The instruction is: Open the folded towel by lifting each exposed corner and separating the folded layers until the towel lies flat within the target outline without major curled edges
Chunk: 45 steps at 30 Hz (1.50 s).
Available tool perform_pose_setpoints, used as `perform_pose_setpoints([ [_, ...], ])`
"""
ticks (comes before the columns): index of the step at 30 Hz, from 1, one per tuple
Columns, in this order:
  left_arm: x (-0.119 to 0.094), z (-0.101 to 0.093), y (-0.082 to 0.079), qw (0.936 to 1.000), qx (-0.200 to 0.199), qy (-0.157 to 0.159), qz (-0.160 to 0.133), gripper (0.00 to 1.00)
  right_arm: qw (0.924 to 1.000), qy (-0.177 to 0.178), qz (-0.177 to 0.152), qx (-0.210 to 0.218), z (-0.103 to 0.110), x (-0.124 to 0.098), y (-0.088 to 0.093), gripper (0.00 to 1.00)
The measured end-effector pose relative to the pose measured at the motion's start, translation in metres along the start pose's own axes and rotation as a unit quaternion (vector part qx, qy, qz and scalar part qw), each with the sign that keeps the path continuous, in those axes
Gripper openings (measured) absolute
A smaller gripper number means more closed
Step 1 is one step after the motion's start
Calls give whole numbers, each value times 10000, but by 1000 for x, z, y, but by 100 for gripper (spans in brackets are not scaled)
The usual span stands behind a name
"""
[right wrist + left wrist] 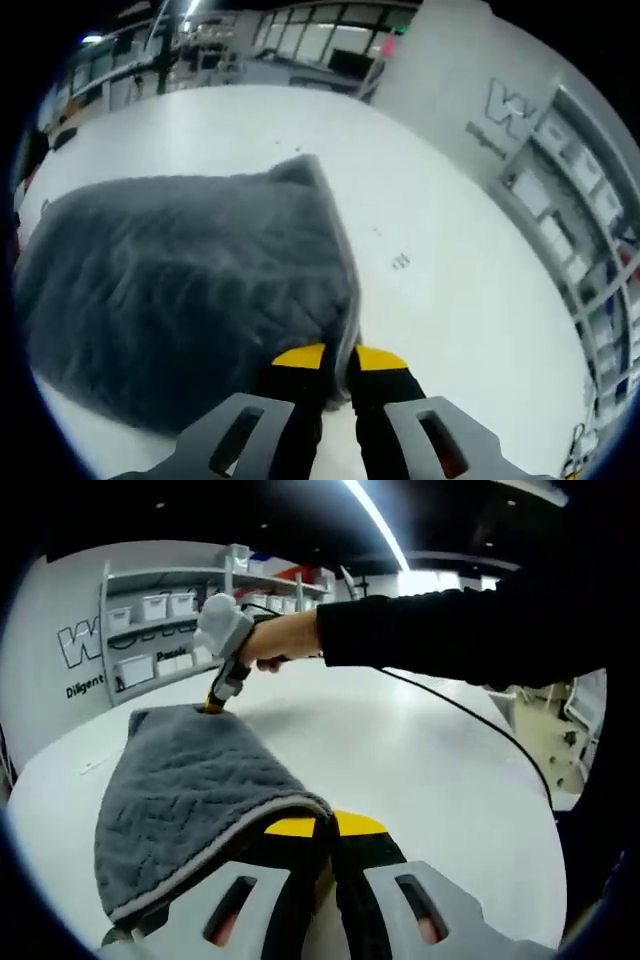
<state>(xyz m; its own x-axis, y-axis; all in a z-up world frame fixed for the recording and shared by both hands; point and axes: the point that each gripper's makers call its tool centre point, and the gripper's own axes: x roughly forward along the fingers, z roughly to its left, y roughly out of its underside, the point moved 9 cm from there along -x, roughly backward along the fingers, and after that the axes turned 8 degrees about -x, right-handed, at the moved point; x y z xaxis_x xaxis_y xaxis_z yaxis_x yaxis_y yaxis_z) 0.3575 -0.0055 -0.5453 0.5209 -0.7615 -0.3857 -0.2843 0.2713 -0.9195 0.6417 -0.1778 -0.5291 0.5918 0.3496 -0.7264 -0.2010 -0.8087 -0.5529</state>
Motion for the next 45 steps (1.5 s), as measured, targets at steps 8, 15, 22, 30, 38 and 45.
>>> perform_pose_setpoints([
  [8, 4, -1, -1, 10000, 42, 11, 15, 2, 9995, -73, 20, -321, 5, 6, -12, 5],
  [15, 18, -6, -7, 9999, 111, 60, 59, 2, 9987, -173, -118, -461, 6, 13, -21, 5],
  [22, 23, -8, -12, 9996, 241, 68, 90, 2, 9964, -286, -92, -798, 9, 22, -36, 5],
  [30, 27, -9, -12, 9995, 290, 66, 129, 2, 9943, -411, -128, -973, 14, 31, -53, 5],
  [38, 31, -6, -12, 9992, 345, 103, 193, 2, 9941, -440, -53, -987, 14, 38, -61, 5],
  [45, 33, -4, -13, 9992, 340, 102, 190, 2, 9937, -393, 28, -1048, 15, 44, -69, 5],
])
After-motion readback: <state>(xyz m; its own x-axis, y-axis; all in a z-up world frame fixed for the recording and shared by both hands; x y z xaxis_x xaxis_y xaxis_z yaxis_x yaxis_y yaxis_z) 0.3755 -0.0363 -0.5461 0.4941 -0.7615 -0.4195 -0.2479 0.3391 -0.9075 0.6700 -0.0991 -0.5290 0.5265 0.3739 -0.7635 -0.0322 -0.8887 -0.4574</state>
